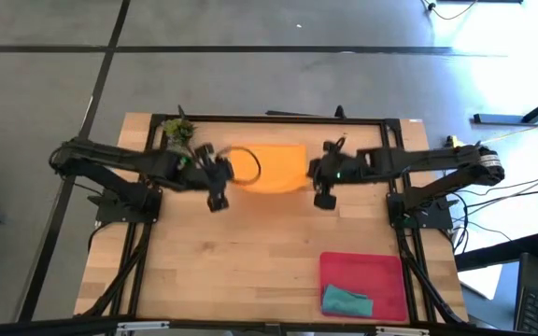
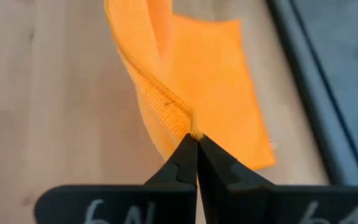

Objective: Roll microfiber towels into tight, uniform cylinder then place into a basket
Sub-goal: Fold the orange microfiber cloth

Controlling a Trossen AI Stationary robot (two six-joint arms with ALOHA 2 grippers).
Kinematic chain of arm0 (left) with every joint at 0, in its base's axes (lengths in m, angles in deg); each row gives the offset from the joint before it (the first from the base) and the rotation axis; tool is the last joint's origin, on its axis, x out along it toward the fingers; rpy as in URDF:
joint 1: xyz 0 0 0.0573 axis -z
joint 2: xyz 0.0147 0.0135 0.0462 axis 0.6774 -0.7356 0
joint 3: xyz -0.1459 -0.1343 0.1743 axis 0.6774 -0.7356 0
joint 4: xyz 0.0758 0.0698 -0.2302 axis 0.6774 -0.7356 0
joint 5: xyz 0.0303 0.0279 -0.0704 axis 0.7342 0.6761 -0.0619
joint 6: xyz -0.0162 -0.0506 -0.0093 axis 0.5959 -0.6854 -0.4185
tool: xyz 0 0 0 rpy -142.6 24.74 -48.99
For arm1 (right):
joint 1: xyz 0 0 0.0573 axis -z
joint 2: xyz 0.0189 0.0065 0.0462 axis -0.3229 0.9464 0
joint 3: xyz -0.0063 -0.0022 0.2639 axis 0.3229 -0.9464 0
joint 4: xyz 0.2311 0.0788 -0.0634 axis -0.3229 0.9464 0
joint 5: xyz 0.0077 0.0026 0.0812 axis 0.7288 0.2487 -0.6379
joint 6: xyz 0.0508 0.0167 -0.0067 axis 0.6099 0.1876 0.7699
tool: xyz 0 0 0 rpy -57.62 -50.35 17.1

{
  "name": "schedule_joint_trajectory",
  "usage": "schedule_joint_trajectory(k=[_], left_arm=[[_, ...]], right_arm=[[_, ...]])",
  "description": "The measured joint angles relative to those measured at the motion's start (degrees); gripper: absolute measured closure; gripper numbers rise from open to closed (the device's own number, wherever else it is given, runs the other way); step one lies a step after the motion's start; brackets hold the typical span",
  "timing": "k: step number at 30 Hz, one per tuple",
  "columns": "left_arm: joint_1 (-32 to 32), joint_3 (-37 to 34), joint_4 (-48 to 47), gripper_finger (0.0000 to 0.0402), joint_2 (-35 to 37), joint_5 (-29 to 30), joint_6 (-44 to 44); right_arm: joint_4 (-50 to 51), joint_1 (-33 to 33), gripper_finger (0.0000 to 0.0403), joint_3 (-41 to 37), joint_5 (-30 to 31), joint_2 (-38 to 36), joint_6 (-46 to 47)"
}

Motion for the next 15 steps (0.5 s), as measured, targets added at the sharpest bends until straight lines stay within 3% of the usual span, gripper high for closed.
schedule_joint_trajectory(k=[8, 15], left_arm=[[10.5, 0.0, 0.1, 0.0401, -9.6, 0.0, -10.3], [17.3, 0.0, 0.2, 0.0401, -15.6, 0.0, -18.1]], right_arm=[[-9.0, -6.6, 0.0400, -10.2, -0.1, 0.0, 7.9], [-11.2, -12.0, 0.0400, -14.9, -1.7, 0.0, 14.8]])
